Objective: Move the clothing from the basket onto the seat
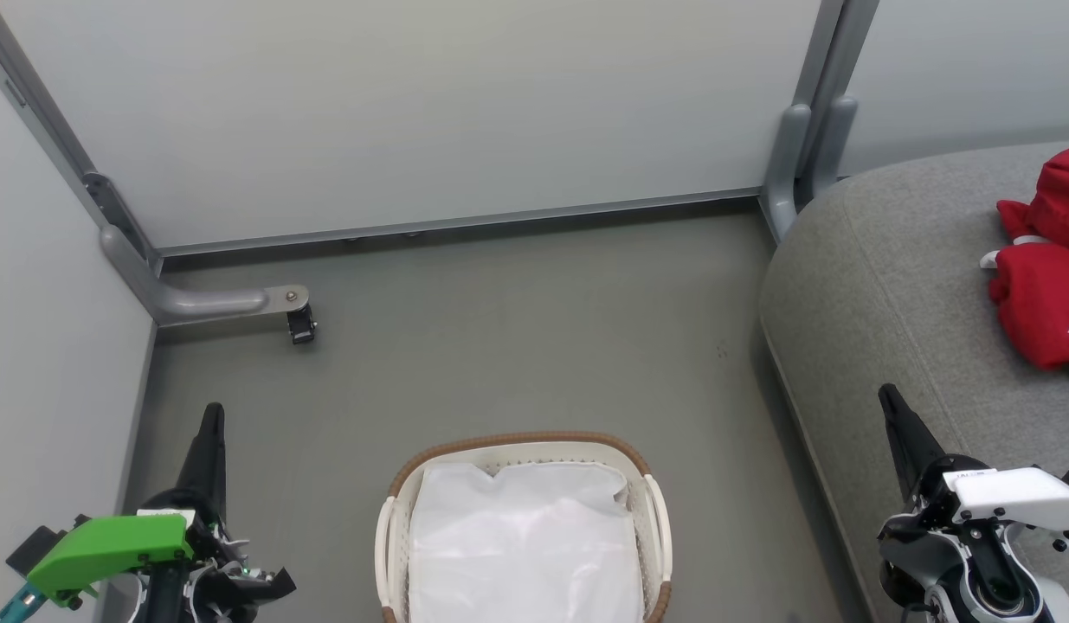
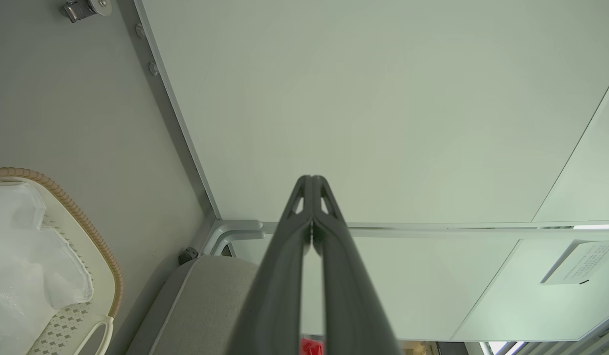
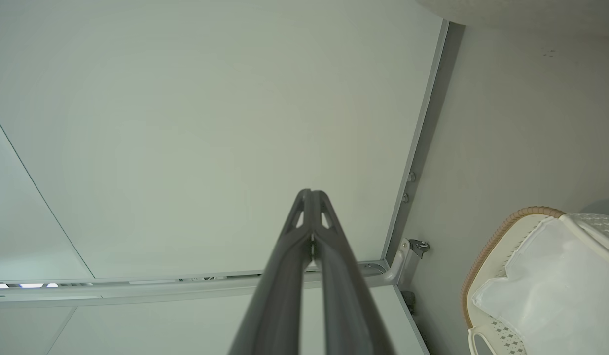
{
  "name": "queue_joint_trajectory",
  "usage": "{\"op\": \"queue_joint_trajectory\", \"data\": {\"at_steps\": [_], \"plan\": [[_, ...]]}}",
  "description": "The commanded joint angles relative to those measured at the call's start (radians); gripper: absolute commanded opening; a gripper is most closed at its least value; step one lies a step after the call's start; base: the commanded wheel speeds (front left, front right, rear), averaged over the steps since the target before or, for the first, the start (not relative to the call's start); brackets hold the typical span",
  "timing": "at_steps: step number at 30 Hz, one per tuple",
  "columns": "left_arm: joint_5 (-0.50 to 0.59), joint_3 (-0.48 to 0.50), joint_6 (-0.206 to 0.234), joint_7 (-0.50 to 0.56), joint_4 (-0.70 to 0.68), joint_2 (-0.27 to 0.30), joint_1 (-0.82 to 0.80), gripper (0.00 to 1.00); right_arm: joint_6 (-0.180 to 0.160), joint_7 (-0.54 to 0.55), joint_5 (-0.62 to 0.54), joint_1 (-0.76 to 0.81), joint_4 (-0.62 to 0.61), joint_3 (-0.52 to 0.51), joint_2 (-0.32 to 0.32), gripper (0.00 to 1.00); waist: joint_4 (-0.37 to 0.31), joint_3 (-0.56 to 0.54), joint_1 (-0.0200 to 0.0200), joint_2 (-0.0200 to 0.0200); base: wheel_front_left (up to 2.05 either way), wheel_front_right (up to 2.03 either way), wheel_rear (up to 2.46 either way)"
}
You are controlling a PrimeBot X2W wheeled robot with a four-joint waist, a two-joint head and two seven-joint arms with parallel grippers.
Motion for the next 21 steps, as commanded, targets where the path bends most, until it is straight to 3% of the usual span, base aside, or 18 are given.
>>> {"op": "queue_joint_trajectory", "data": {"at_steps": [1,21], "plan": [[0.006,0.005,-0.004,0.004,0.0,0.002,-0.016,0.0,0.0,0.002,0.004,0.011,-0.003,-0.001,-0.006,0.0,0.0,0.0,0.0,-0.0001,0.0,0.0,0.0],[0.009,0.008,-0.003,0.007,0.0,0.0,-0.016,0.0,0.0,0.002,0.004,0.011,-0.003,-0.001,-0.006,0.0,0.0,0.0,0.0,-0.0001,0.0,0.0,0.0]]}}
